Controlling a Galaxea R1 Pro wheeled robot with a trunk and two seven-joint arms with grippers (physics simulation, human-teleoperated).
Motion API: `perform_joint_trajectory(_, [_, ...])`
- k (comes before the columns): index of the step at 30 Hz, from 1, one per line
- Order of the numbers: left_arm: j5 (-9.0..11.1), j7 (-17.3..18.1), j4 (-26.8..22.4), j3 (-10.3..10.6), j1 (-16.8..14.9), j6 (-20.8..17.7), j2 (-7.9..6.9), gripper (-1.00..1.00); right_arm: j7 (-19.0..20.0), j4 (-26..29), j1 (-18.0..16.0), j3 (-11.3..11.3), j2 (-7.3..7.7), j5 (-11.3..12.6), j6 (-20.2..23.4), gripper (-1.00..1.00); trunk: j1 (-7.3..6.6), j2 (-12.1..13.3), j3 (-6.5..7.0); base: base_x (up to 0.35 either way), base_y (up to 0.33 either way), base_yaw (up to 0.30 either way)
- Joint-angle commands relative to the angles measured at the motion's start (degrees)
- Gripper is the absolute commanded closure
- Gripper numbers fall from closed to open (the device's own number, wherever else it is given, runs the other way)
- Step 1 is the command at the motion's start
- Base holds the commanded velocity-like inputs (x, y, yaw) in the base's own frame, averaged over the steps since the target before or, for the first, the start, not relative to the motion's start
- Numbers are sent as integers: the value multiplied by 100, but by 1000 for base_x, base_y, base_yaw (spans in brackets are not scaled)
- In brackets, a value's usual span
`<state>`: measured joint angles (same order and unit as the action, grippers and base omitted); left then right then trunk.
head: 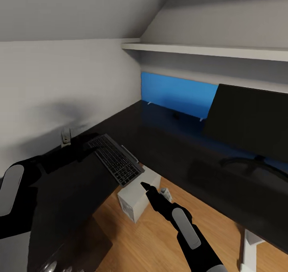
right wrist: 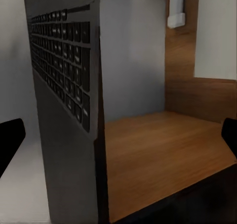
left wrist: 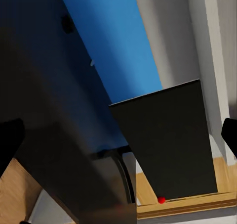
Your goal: In the bedroom, organize the workspace by keeping the computer under the desk, ensuring the monitor is on the desk, placing the keyboard on the desk next to the monitor, placing the mouse on the desk next to the keyboard, moving the folder from the swivel chair onto the desk next to the mouse, stacking the notebook on top of the folder with the pen on top of the notebook, and positioning the swivel chair next to the desk.
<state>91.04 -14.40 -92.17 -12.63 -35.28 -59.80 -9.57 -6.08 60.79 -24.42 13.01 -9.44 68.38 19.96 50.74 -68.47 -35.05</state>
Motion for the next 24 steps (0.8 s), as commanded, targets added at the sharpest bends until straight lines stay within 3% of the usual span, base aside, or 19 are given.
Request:
perform_joint_trajectory(1, [59,-61,-3,-2,-5,-20,4,-100,-51,11,-2,0,1,71,12,-100,0,-3,0,0,0,254])
perform_joint_trajectory(11, [63,-63,-3,14,-10,-20,40,-100,4,8,-2,-16,35,332,31,-100,0,-3,17,0,0,105])
perform_joint_trajectory(18, [63,-64,-3,15,-3,-20,27,-100,579,-86,-2,-23,38,342,-4,-100,0,-3,18,48,0,7])
perform_joint_trajectory(24, [63,-64,-3,17,8,-20,7,-100,722,-232,-54,-27,39,341,-16,-100,0,-3,18,31,0,1])
